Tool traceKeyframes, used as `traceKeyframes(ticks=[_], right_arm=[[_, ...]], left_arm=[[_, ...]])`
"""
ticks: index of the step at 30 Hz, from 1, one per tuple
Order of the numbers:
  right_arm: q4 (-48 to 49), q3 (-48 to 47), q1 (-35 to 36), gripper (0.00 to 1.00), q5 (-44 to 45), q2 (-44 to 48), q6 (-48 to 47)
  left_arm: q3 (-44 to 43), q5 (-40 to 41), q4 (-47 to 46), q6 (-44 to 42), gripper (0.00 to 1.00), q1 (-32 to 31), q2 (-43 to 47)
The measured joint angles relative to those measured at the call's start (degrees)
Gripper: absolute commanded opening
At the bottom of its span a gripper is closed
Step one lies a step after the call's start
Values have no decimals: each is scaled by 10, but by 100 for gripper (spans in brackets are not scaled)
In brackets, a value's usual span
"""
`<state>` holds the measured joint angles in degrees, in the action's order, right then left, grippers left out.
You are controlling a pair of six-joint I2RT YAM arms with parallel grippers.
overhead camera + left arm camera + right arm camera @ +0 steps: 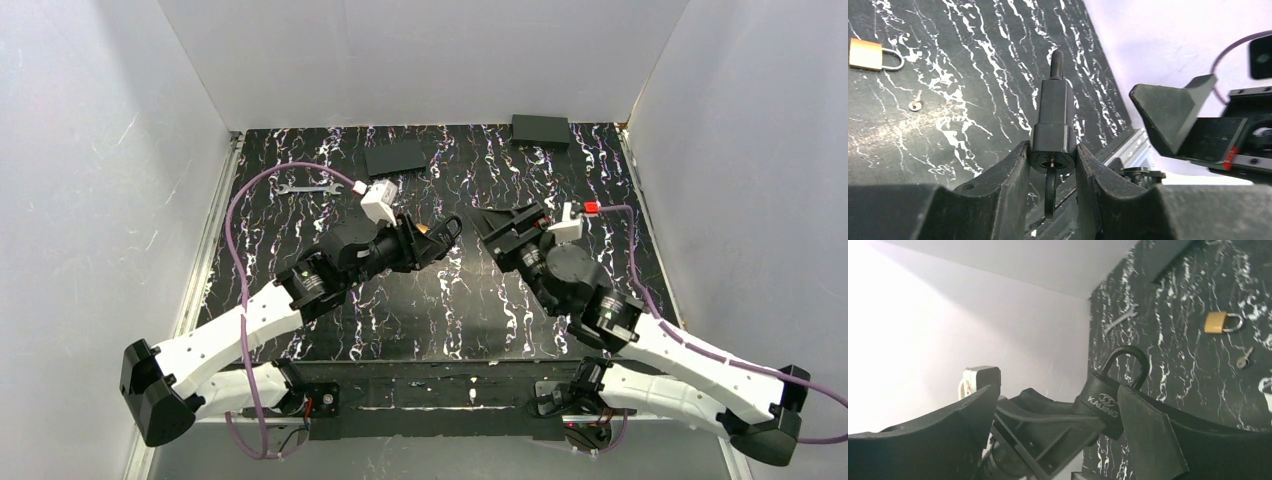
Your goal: Unlock with the key
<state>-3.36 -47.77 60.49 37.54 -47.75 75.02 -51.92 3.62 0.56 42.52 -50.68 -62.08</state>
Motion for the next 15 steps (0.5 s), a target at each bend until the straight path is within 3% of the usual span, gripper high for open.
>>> traceKeyframes(ticks=[6,15], right_arm=[[156,131,0,98,-47,79,-120],[255,141,-39,96,-200,32,-182]], left_arm=[[0,-13,-1,39,0,1,31],[0,-52,-5,90,0,10,66]])
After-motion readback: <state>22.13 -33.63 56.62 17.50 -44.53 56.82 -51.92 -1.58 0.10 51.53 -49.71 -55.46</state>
